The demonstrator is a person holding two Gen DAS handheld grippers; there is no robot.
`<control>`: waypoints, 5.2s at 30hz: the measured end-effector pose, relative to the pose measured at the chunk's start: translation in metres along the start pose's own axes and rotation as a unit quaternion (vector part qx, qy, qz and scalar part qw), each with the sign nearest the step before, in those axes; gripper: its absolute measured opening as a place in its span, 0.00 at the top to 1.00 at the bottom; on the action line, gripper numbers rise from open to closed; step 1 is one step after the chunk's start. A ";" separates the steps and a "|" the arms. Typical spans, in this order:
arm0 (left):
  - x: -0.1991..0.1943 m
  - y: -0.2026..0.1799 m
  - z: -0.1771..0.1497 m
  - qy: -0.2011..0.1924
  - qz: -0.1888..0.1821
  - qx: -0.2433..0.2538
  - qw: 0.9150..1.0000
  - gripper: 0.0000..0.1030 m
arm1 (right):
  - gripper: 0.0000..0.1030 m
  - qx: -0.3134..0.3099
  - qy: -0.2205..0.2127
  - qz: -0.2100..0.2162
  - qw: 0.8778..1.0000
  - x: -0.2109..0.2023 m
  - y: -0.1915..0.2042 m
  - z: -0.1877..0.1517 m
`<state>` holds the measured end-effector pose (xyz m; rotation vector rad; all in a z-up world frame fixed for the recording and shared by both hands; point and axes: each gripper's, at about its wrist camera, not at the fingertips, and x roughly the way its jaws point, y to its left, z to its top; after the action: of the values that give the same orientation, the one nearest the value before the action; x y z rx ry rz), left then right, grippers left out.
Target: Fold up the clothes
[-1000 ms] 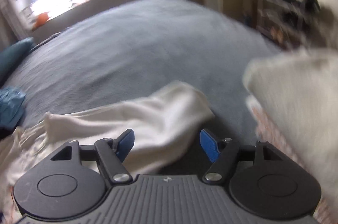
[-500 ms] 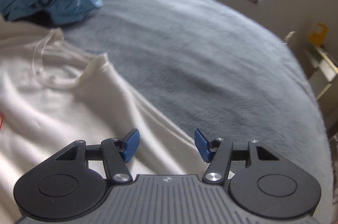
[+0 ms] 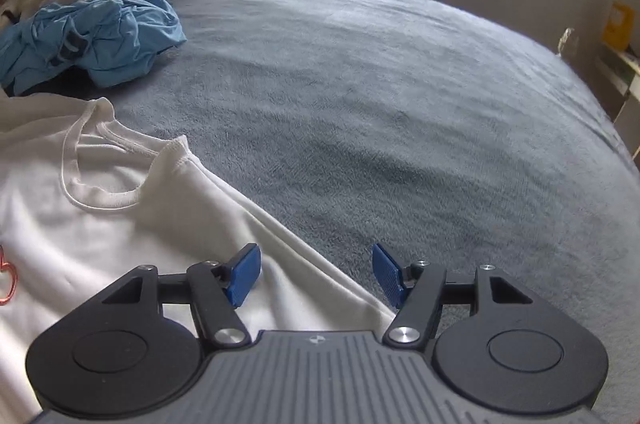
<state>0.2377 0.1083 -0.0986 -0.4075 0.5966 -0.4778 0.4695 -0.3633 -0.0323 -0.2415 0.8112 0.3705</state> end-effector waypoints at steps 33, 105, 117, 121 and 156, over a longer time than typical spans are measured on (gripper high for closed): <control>-0.001 -0.001 0.000 -0.001 0.000 -0.001 1.000 0.44 | 0.94 0.166 -0.024 -0.087 0.982 -0.050 -0.027 -0.026; -0.082 -0.192 -0.147 0.066 0.083 0.208 0.972 0.41 | 0.97 0.095 -0.139 -0.062 0.984 -0.308 0.277 -0.300; -0.090 -0.164 -0.150 0.049 0.049 0.185 0.980 0.41 | 0.96 0.081 0.073 -0.192 0.975 -0.316 0.246 -0.342; -0.094 -0.165 -0.152 0.047 0.048 0.197 0.978 0.41 | 0.96 0.108 -0.016 -0.138 0.984 -0.344 0.261 -0.315; -0.240 -0.050 -0.154 -0.013 0.073 0.026 0.997 0.41 | 0.81 0.055 -0.128 0.080 0.987 -0.270 0.373 -0.221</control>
<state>-0.0467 0.1612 -0.0857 -0.3180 0.5827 -0.3468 0.0005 -0.1630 -0.0044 -0.0229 0.5969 0.4954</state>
